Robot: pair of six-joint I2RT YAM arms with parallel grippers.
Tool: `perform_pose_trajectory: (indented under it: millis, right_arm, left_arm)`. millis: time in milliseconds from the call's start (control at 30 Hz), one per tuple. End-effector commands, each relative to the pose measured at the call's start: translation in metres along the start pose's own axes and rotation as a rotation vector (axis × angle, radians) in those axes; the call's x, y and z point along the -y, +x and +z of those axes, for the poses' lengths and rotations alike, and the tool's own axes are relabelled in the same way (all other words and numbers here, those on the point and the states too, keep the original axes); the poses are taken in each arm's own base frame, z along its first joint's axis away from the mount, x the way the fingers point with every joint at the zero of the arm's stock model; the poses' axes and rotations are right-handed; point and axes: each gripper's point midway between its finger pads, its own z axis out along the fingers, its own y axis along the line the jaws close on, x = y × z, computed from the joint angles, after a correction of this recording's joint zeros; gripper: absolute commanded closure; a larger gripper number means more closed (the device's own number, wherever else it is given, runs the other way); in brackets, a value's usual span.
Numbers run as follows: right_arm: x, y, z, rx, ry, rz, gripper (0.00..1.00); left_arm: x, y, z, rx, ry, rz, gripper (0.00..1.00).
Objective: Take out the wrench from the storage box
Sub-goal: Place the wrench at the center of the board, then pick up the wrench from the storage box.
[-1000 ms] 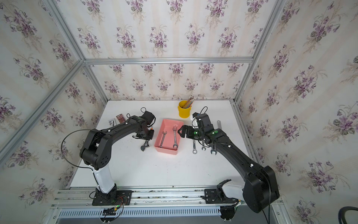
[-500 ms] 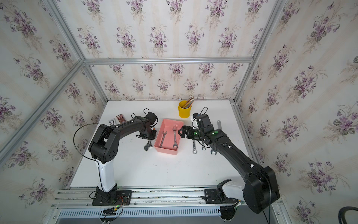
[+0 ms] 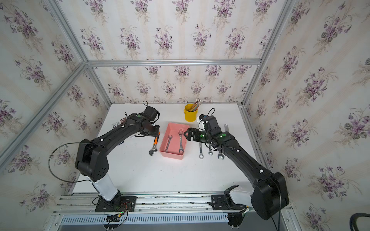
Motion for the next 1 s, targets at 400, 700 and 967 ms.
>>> perform_pose_trajectory:
  millis: [400, 700, 967]
  right_arm:
    - [0.016, -0.012, -0.016, 0.044, 0.060, 0.005, 0.00]
    - [0.019, -0.010, -0.019, 0.051, 0.068, 0.011, 0.00]
    - [0.023, -0.006, -0.022, 0.059, 0.071, 0.026, 0.00]
  left_arm:
    - [0.105, 0.008, 0.019, -0.051, 0.095, 0.135, 0.52]
    - [0.088, 0.018, 0.066, -0.112, -0.053, 0.226, 0.56]
    - [0.079, 0.037, 0.094, -0.185, -0.103, 0.252, 0.56]
